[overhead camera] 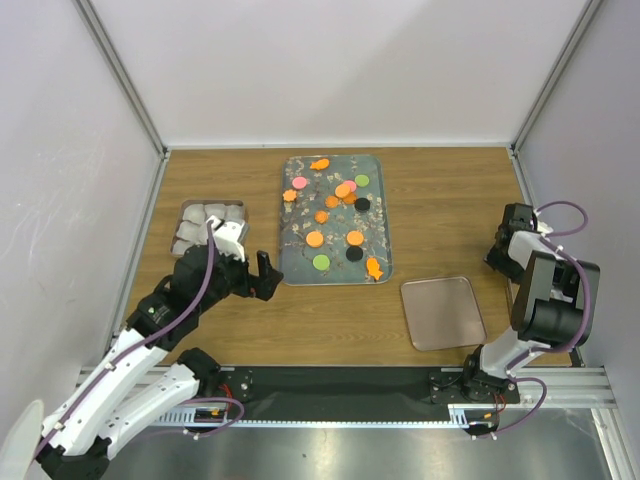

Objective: Pack the cookies

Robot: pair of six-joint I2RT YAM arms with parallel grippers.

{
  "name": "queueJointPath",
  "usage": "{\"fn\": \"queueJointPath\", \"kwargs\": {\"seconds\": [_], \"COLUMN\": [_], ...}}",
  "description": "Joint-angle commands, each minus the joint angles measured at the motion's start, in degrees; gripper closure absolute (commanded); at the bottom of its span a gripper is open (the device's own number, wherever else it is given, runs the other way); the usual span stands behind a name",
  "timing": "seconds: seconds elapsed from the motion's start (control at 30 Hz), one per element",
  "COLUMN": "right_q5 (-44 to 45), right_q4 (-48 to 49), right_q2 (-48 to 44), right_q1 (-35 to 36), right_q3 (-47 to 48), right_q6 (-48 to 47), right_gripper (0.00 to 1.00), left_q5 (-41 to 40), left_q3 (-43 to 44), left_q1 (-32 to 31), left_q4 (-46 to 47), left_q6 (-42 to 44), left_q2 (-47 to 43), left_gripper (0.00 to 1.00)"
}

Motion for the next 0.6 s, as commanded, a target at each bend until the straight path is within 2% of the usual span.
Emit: {"fn": "queueJointPath", "kwargs": {"seconds": [0.0,0.23,0.4,0.57], "right_q5": [-0.69,-0.95,-0.25,1.33], "right_q4": [1.65,1.30,0.42,-0.37], "right_q2": [1.31,2.28,1.84,1.57], "right_q1": [-0.77,-0.69,-0.60,0.45], "right_q3": [1.53,2.84,4.07,4.51], "right_q6": [-0.59,-0.68,-0.86,-1.12], "right_gripper": [0.39,0.51,0.72,0.83], "left_q5": [0.33,-0.64,-1.69,-2.48], "left_q3": [0.09,0.26,0.52,0.61], "left_q1": [-0.55,-0.46,-0.46,-0.46], "left_q4": [2.23,1.97,1.79,1.61], "left_q6": [0.36,0.19,-0.08,-0.25], "left_q2": [0.73,2.23,3.10,3.37], "left_gripper": [0.00,0.00,0.00,0.00]}}
